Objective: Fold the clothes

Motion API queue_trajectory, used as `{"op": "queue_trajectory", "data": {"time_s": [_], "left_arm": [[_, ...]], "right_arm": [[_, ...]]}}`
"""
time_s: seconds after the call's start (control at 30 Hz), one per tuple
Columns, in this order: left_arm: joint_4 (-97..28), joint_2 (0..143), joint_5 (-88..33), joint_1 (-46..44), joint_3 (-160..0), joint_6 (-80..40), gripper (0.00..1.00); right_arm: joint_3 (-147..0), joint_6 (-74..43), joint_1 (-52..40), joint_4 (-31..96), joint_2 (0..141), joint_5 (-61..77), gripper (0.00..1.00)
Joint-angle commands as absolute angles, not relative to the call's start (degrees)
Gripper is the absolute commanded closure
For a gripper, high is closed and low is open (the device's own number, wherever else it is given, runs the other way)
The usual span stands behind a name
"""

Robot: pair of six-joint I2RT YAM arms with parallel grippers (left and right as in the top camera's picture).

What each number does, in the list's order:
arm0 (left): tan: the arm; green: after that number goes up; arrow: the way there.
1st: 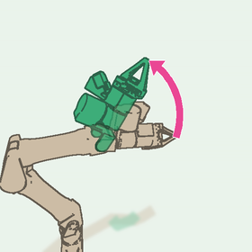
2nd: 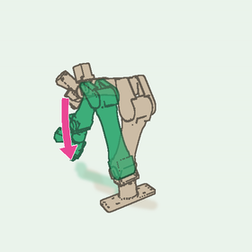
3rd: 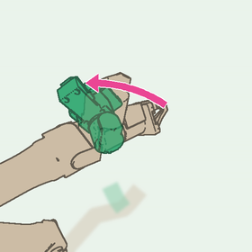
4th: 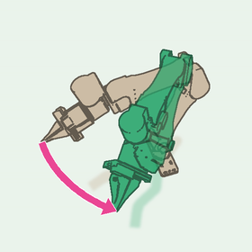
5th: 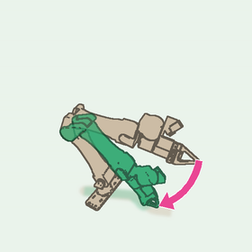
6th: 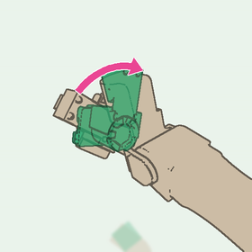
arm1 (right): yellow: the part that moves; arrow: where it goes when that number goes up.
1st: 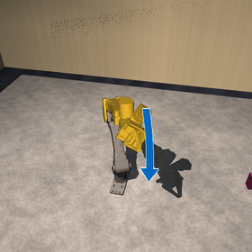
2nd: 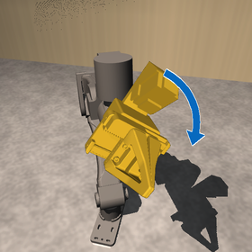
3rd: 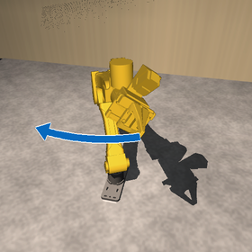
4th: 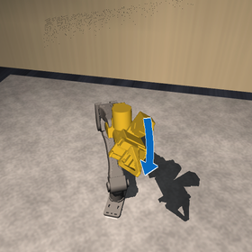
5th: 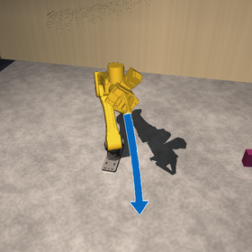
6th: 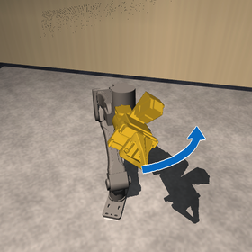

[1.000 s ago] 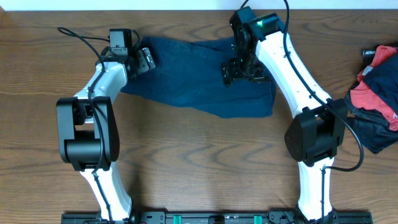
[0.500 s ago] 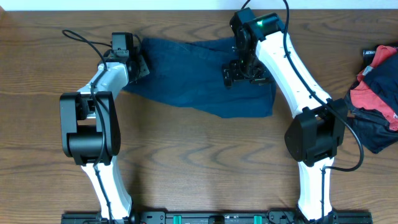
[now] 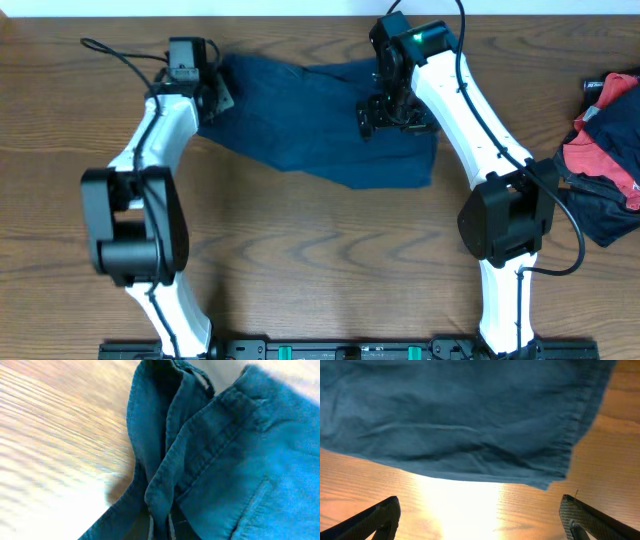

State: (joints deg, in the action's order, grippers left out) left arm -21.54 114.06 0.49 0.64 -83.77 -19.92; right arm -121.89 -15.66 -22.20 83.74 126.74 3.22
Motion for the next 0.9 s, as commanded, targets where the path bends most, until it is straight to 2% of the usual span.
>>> {"op": "queue_trajectory", "data": {"time_s": [0.0, 0.27, 0.5, 0.53, 0.57, 0.6, 0.63, 0.87], "left_arm": [[-23.79, 111.5, 5.21, 1.1, -85.54, -20.88, 0.94], [-30.85, 111.7, 5.26, 1.72, -85.3, -23.49, 0.94], [-34.85, 112.53, 5.58, 1.69, -82.54, -30.37, 0.94], [-34.68, 112.55, 5.58, 1.69, -81.91, -30.33, 0.89], [-34.48, 112.55, 5.58, 1.69, -81.45, -30.28, 0.54], [-34.46, 112.57, 5.58, 1.69, -81.41, -29.89, 0.14], [-34.06, 112.55, 5.52, 1.69, -81.43, -28.86, 0.04], [-35.05, 110.98, 4.1, 0.21, -83.4, -25.5, 0.02]], "right_arm": [[-123.13, -14.48, -22.68, 83.37, 126.21, 3.25, 0.01], [-123.13, -14.04, -22.68, 83.42, 126.21, 3.27, 0.01], [-123.13, -14.04, -22.68, 83.59, 126.21, 3.25, 0.01], [-123.13, -14.04, -22.68, 83.59, 126.21, 3.25, 0.01], [-123.13, -13.91, -22.68, 83.48, 126.21, 3.18, 0.01], [-123.13, -13.23, -22.59, 83.11, 126.21, 3.18, 0.01], [-123.13, -12.78, -22.48, 82.56, 126.21, 3.07, 0.01], [-123.11, -9.67, -19.77, 76.66, 126.28, 3.05, 0.01]]}}
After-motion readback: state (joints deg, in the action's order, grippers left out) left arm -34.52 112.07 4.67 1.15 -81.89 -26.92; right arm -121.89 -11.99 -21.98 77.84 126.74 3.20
